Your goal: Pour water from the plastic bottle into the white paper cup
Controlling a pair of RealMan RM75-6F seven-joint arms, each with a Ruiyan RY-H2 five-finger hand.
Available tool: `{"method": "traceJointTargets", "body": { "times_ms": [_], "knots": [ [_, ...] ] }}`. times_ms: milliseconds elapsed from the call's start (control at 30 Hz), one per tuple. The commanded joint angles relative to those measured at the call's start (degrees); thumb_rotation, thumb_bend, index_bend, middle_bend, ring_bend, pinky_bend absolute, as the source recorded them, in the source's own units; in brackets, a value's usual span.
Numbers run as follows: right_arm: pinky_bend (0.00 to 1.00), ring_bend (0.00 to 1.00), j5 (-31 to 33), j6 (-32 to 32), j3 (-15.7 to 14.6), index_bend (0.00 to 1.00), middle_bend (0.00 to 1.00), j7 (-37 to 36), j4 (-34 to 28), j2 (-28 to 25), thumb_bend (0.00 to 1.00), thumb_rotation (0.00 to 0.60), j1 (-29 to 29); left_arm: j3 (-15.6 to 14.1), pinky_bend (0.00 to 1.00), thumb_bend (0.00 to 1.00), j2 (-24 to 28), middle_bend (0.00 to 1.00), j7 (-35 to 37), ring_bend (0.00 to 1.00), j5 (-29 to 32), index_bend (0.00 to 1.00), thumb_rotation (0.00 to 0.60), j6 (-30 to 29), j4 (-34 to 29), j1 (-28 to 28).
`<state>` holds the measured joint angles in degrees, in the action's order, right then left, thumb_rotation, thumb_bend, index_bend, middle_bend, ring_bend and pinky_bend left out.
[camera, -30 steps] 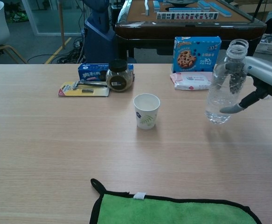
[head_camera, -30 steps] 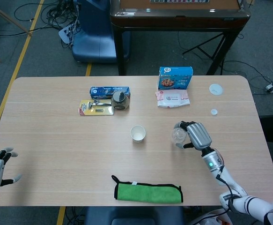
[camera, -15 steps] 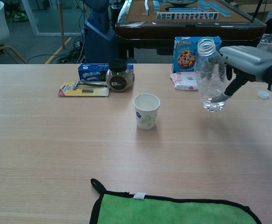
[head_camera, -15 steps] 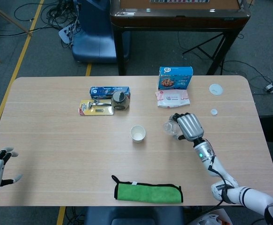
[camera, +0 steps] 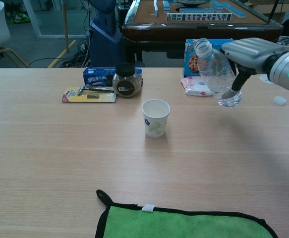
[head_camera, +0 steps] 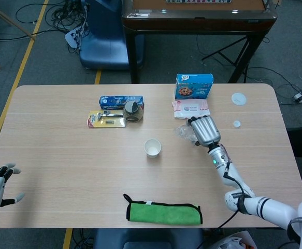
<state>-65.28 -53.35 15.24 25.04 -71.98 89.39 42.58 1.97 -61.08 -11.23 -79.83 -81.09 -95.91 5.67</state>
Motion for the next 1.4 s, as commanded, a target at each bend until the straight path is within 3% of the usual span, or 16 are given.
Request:
{"method": "traceJointTargets", "body": {
  "times_ms": [33,700,1400],
  "knots": [
    [0.53,0.53,2.68,0.96,0.32,0.62,0.64,4.13,-0.11,-0.46,0.0,0.6,1.57,0.01,0.55,0.0,-0.03,0.24,-0.01,0.28,0.08,0.35,0.6,0.07,0.03,0.02],
    [0.53,0.53,10.89,0.04,-2.12,0.62,0.64,20.02,1.76,2.25,0.0,0.6,6.25,0.11,0.55,0.0,0.44,0.24,0.32,0.28,0.12,0.35,0.6,-0.12,-0.56,-0.09],
    [0.53,0.54,13.87,-0.78,-5.04,0.63,0.65,31.3,4.14,5.03,0.0,0.6,10.76,0.28,0.55,0.0,1.02,0.24,0.81,0.28,0.47,0.35,0.6,-0.1,-1.03,-0.16]
  ]
}}
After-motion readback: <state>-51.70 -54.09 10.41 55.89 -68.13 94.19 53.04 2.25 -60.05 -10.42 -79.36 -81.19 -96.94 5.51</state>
